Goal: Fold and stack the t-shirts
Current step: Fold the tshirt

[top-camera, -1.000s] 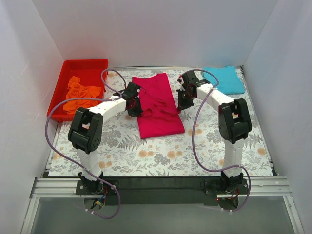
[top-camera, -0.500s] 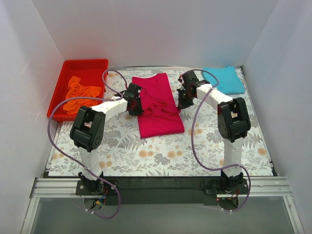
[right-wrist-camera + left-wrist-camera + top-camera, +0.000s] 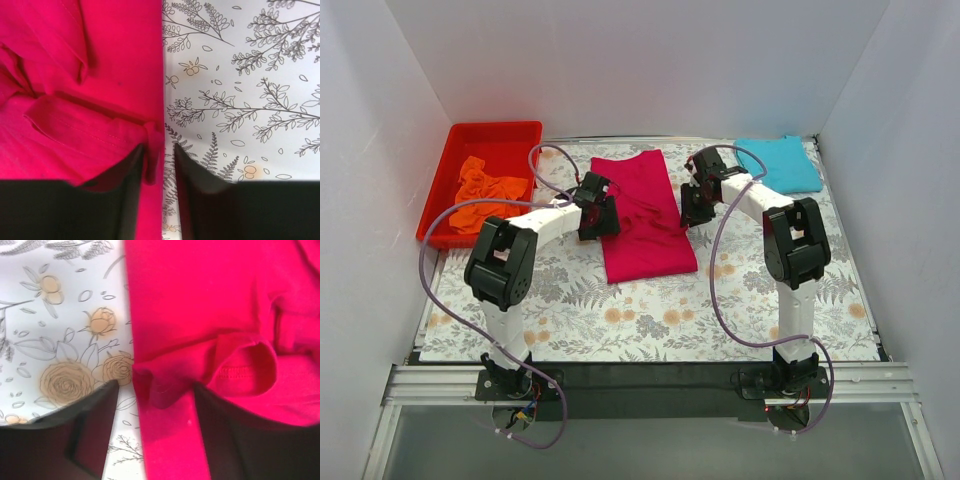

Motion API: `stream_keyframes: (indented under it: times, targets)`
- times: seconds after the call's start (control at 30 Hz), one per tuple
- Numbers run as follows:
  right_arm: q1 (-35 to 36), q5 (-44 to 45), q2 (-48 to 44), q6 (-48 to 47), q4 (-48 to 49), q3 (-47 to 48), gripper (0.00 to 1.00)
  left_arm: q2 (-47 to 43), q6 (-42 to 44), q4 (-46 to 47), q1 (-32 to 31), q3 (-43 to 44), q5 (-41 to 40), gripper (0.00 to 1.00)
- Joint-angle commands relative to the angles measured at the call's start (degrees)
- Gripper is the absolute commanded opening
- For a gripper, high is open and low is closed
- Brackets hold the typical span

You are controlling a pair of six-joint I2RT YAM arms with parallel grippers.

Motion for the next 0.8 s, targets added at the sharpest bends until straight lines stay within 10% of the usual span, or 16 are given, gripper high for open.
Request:
stream_keyframes:
  times: [0.0,0.23,0.43,0.77]
  targets:
    - [-0.25,0.99,-4.65,0.14,2.35,0.50,0.36,-5.83,-0.15,-0.05,0.43,-0.81,-3.07,0.60]
    - [2.21,2.41,-13.72,0.40,6.82,-6.71,0.41,-17.07,-2.87,-0.23,-4.74,-6.60,-2.11,0.76]
    - [6.07,-2.94,-16.19,1.02,10.17,-10.49,0.34,-19.03,-5.42,0.64,-11.07,-11.70,1.67,0.44]
    - [9.42,-9.90,-9.95,3.83,16.15,-11.46,0.30,-12.44,-5.95,3.20,-12.49,-13.37,4.66,0.31]
